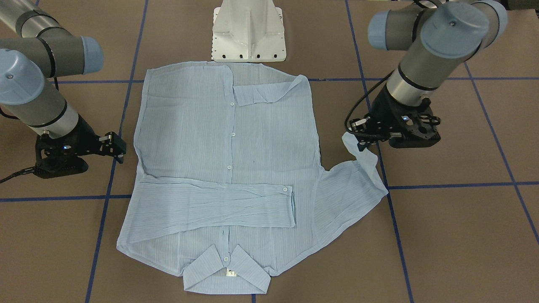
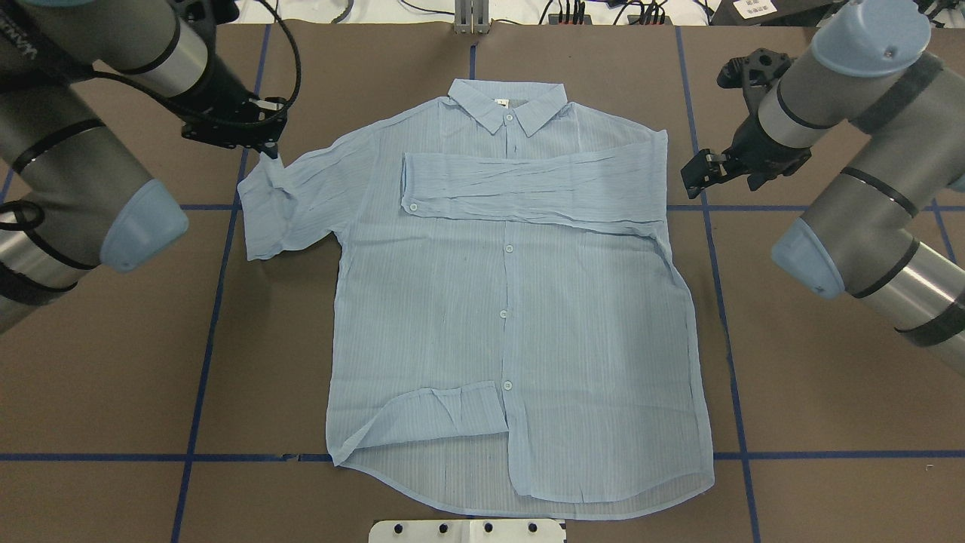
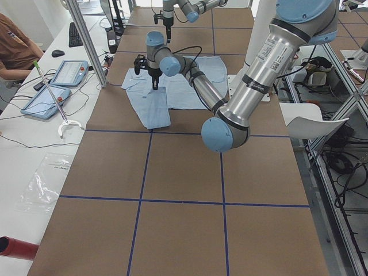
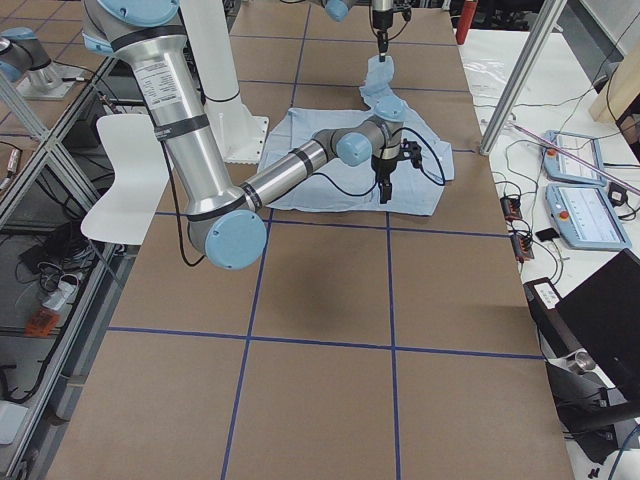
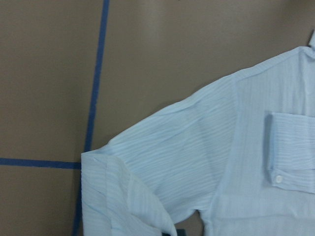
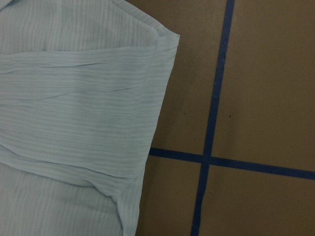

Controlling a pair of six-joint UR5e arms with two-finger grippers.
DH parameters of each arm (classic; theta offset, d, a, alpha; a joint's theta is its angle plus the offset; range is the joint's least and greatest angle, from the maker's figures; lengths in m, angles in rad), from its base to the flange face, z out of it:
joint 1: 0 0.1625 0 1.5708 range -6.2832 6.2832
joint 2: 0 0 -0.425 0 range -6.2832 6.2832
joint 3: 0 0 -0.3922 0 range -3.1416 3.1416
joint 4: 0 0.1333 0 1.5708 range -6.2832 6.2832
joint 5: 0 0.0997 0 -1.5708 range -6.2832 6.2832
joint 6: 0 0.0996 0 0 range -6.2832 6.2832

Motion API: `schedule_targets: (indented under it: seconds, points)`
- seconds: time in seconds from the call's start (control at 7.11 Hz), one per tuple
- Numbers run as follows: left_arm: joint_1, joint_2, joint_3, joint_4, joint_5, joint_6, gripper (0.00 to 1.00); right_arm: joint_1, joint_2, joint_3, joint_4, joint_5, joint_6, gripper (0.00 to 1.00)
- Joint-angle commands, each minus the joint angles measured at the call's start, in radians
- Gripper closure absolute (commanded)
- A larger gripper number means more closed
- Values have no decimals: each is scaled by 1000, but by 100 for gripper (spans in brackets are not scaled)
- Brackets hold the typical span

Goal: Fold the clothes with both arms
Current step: 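Fold the other sleeve toward the collar with left gripper while right arm withdraws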

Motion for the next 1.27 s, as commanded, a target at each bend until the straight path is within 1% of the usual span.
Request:
schedule_targets:
  seconds: [0.0,0.14,0.56,0.7,0.84,0.98,1.12]
  points:
    - [32,-201,101,3,-74,-90,100,34,-100,35,4,0,-90,0]
    - [48,-278,164,-33,-76,-144,100,57,-142,55,4,2,-107,0]
    - [88,-360,365,-304,-76,-274,100,90,-200,80,4,29,-131,0]
    - [110,-374,390,-328,-76,-291,100,110,-219,92,4,54,-144,0]
    - [134,-390,390,-328,-74,-314,100,124,-233,104,4,71,-144,0]
    - [136,-410,386,-330,-76,-342,100,124,-234,105,4,77,-144,0]
    - [165,-420,392,-349,-73,-360,100,124,-236,105,4,78,-144,0]
